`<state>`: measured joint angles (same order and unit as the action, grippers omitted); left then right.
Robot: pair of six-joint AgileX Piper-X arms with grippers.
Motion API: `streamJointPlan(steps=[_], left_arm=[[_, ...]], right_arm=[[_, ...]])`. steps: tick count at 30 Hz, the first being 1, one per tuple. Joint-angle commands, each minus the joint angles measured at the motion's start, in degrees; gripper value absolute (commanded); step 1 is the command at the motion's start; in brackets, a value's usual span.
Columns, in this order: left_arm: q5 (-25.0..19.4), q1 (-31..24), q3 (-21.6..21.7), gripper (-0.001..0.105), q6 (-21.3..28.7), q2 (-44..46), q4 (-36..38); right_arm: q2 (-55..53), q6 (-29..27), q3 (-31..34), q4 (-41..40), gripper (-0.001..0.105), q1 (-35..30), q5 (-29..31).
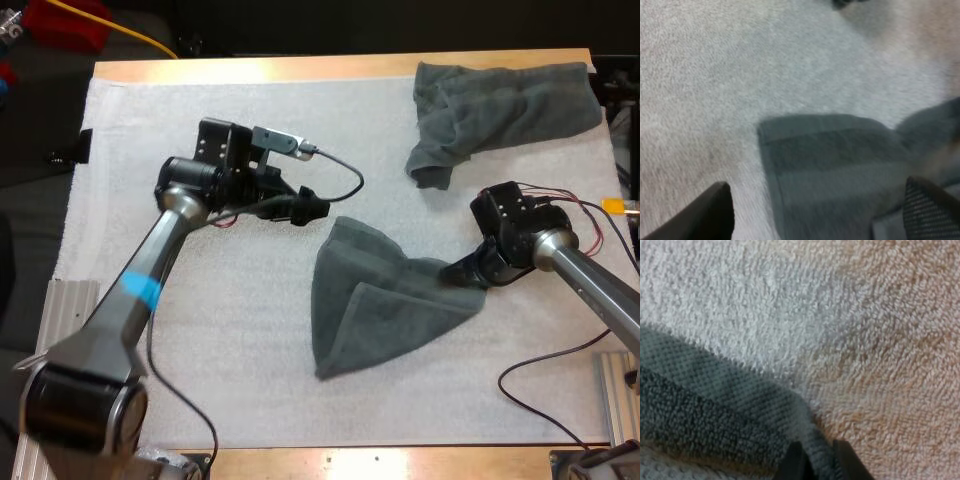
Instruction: Pick towel from pile, fold and stack
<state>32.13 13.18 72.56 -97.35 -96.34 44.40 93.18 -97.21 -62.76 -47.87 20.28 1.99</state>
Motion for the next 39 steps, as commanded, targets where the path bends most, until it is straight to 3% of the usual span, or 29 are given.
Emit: streamJointPlan(steps=[1,13,17,22,39], left_arm=[[0.1,0.4,1.1,0.068,-0.3,-0.9,-0.8],[3.8,3.2,9.3,0.068,-1.8,-15.9,-1.0],[3.3,4.4,9.4,0.068,-1.8,-18.0,-1.0],[-1.5,5.0,9.4,0.068,-1.8,-18.7,-1.0],[-3.2,8.1,9.4,0.068,-1.8,-20.7,2.0]], right_arm=[[-0.4,-0.7,0.2,-1.1,0.001,0.0,0.3],[-0.4,-0.7,0.2,-1.1,0.001,0.0,0.3],[-0.4,-0.7,0.2,-1.1,0.001,0.0,0.3],[-0.4,-0.7,0.2,-1.1,0.001,0.0,0.3],[-0.4,-0.3,0.2,-3.1,0.001,0.0,0.3]])
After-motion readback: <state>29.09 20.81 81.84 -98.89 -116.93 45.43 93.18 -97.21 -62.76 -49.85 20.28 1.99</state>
